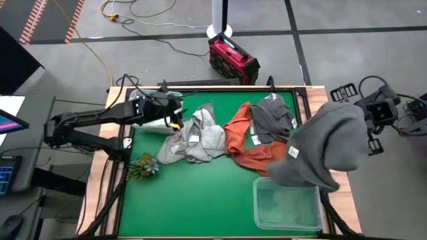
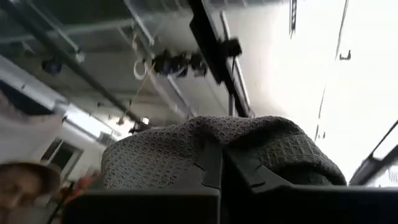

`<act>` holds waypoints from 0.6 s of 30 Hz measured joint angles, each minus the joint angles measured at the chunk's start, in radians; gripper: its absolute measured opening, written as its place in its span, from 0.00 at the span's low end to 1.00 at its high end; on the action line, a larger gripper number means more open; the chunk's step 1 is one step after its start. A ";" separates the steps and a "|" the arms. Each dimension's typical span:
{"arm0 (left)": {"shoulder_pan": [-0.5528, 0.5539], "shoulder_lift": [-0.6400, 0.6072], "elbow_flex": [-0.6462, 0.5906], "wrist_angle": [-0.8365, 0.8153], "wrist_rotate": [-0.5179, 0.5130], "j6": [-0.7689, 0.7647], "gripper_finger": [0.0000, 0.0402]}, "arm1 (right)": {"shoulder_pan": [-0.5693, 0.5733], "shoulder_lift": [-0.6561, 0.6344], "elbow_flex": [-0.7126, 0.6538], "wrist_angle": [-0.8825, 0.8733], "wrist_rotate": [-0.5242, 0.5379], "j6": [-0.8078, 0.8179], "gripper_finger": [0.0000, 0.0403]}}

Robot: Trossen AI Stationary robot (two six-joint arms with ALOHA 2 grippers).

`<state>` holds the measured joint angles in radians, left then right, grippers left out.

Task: Sort towels by color in basket
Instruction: Put the dark gray towel into the bottom transparent bin

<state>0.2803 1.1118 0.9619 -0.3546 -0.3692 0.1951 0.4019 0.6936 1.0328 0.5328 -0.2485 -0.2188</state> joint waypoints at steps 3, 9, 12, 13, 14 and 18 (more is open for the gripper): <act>0.031 0.000 0.000 0.002 0.036 -0.002 0.49 | 0.000 0.070 0.034 0.052 0.000 0.000 0.07; 0.047 0.000 0.000 -0.005 0.059 -0.005 0.49 | 0.000 0.229 0.204 -0.041 0.000 0.014 0.06; 0.047 0.000 0.000 -0.026 0.060 -0.004 0.49 | 0.000 0.303 0.350 -0.219 0.001 0.064 0.06; 0.047 0.000 0.000 -0.032 0.060 -0.004 0.49 | 0.000 0.329 0.405 -0.260 0.001 0.075 0.06; 0.047 0.000 0.000 -0.039 0.060 0.000 0.49 | 0.000 0.353 0.457 -0.298 0.001 0.086 0.06; 0.047 0.000 0.000 -0.054 0.059 0.013 0.49 | 0.000 0.447 0.673 -0.455 0.002 0.128 0.06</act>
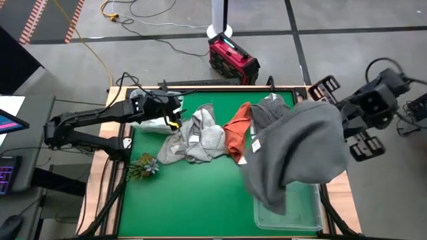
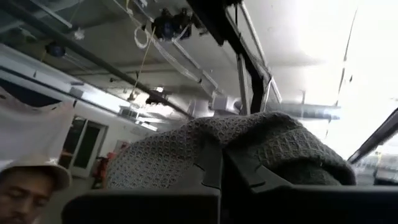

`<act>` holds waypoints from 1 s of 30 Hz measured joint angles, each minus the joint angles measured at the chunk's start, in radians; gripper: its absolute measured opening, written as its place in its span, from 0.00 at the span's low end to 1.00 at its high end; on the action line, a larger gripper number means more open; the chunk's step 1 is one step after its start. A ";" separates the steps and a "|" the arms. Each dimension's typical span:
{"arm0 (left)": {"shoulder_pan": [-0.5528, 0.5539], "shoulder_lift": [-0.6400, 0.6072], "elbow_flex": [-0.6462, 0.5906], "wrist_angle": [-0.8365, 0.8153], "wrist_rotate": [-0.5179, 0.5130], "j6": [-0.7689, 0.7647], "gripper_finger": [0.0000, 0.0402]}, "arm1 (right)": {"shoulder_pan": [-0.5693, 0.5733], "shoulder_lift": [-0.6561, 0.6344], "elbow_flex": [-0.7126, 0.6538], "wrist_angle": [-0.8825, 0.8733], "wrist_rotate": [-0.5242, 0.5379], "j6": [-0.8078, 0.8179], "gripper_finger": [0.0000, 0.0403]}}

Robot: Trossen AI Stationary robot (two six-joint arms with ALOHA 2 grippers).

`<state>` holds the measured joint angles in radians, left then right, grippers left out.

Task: Sort towels by color in basket
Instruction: Put the dark gray towel into the bottom transparent bin

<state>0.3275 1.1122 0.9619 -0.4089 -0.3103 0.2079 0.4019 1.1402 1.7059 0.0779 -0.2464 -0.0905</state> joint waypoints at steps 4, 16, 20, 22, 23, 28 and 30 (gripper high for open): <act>0.000 0.000 0.000 -0.015 0.000 -0.015 0.49 | 0.018 0.069 0.187 -0.138 -0.004 0.066 0.06; 0.044 0.000 0.000 -0.082 -0.007 -0.039 0.49 | 0.212 0.129 0.468 -0.470 -0.075 -0.033 0.06; 0.062 0.000 0.000 -0.081 -0.008 -0.040 0.49 | 0.256 0.129 0.502 -0.462 -0.071 -0.039 0.06; 0.076 0.000 0.000 -0.081 -0.008 -0.040 0.49 | 0.260 0.136 0.508 -0.446 -0.062 -0.039 0.06; 0.084 0.000 0.000 -0.081 -0.008 -0.040 0.49 | 0.259 0.141 0.508 -0.430 -0.049 -0.040 0.06; 0.116 0.000 0.000 -0.081 -0.006 -0.049 0.49 | 0.257 0.158 0.508 -0.403 0.077 -0.038 0.06; 0.121 0.000 0.000 -0.080 0.000 -0.048 0.49 | 0.257 0.165 0.508 -0.443 0.114 -0.034 0.06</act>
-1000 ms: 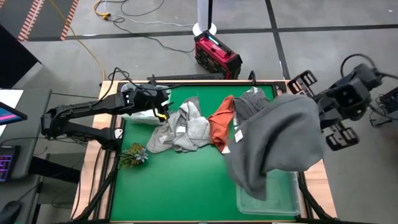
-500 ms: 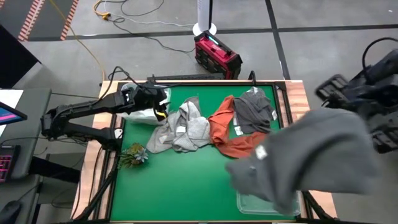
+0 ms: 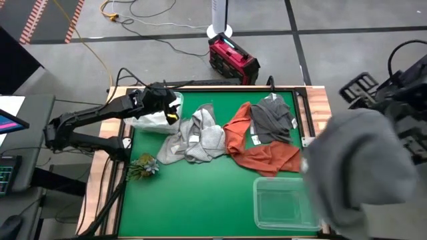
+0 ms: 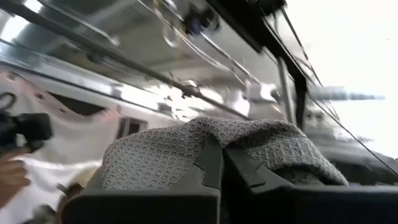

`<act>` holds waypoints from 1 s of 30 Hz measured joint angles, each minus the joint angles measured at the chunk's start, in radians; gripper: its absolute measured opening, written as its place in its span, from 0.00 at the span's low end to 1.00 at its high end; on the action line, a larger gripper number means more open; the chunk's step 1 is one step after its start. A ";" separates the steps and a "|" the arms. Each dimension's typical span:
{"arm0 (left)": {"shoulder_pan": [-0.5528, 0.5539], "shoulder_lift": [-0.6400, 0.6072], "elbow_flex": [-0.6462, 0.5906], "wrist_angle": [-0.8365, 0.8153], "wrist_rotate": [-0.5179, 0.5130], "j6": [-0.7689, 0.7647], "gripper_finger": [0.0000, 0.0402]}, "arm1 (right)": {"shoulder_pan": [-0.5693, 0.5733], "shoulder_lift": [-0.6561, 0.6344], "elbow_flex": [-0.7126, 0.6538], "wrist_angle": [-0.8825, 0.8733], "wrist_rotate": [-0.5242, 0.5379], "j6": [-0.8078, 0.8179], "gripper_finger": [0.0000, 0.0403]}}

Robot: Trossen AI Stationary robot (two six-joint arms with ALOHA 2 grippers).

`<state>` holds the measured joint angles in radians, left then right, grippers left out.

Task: Sort towels by color in basket
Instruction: Put the dark gray towel into the bottom transparent bin

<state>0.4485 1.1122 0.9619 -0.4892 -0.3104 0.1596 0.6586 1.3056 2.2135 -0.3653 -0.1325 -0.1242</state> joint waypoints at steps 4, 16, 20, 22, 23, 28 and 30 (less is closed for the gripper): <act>0.001 0.000 0.000 0.002 0.012 0.003 0.49 | 0.009 0.033 0.000 -0.026 0.106 -0.022 0.06; 0.000 0.000 0.000 0.001 0.014 0.023 0.49 | 0.143 0.060 0.013 -0.006 0.429 -0.034 0.06; 0.000 0.000 0.000 0.000 0.014 0.023 0.49 | 0.208 0.050 0.052 -0.029 0.431 -0.001 0.06; 0.000 0.000 0.000 0.000 0.014 0.027 0.49 | 0.247 0.040 0.062 -0.074 0.431 0.040 0.06; 0.000 0.000 0.000 0.000 0.014 0.027 0.49 | 0.267 0.036 0.065 -0.099 0.431 0.058 0.06; 0.000 0.000 0.000 0.000 0.014 0.026 0.49 | 0.347 0.042 0.088 -0.260 0.483 0.109 0.08; 0.000 0.000 0.000 0.000 0.014 0.025 0.49 | 0.368 0.045 0.087 -0.336 0.508 0.127 0.08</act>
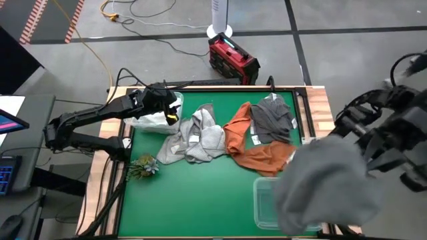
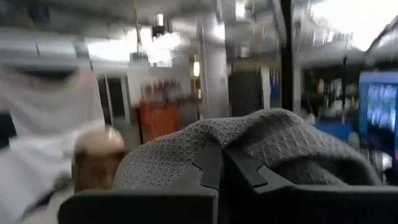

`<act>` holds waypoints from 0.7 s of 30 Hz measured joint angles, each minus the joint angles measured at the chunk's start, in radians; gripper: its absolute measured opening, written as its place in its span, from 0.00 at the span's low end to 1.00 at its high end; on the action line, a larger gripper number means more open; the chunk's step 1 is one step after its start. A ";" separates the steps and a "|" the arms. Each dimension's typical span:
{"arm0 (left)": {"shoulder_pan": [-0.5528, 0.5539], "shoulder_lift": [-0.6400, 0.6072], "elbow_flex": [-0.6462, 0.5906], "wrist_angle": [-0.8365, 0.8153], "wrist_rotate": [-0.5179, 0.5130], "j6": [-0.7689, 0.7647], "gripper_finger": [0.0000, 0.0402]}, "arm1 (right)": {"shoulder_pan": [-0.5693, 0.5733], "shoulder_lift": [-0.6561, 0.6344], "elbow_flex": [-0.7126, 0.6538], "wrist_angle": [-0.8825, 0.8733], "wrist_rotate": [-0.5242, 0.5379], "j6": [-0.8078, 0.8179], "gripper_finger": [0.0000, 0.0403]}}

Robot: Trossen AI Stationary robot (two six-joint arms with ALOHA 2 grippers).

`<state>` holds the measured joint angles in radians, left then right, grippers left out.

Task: Sort towels by color in basket
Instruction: Put the dark gray towel into the bottom transparent bin

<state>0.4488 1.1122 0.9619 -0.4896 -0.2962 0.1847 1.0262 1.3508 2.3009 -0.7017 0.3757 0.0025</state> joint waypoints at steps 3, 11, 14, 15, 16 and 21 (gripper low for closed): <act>0.000 0.000 0.000 0.000 0.000 -0.007 0.49 | 0.005 0.000 -0.007 -0.091 0.064 0.002 0.08; 0.000 0.000 0.000 -0.003 0.000 -0.009 0.49 | -0.058 0.079 -0.053 -0.533 0.254 0.354 0.05; 0.000 0.000 0.000 -0.019 0.000 -0.010 0.49 | -0.096 0.101 -0.050 -0.720 0.263 0.579 0.05; 0.000 0.000 0.000 -0.022 0.000 -0.011 0.49 | -0.105 0.107 -0.048 -0.776 0.264 0.646 0.05; 0.000 0.000 0.000 -0.024 0.000 -0.015 0.49 | -0.108 0.117 -0.048 -0.830 0.264 0.710 0.05; 0.000 0.000 0.000 -0.063 0.006 -0.042 0.49 | -0.087 0.127 -0.100 -0.831 0.159 0.896 0.05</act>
<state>0.4484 1.1122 0.9619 -0.5521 -0.2903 0.1430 0.9395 1.4780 2.2011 -1.5323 0.5346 0.8982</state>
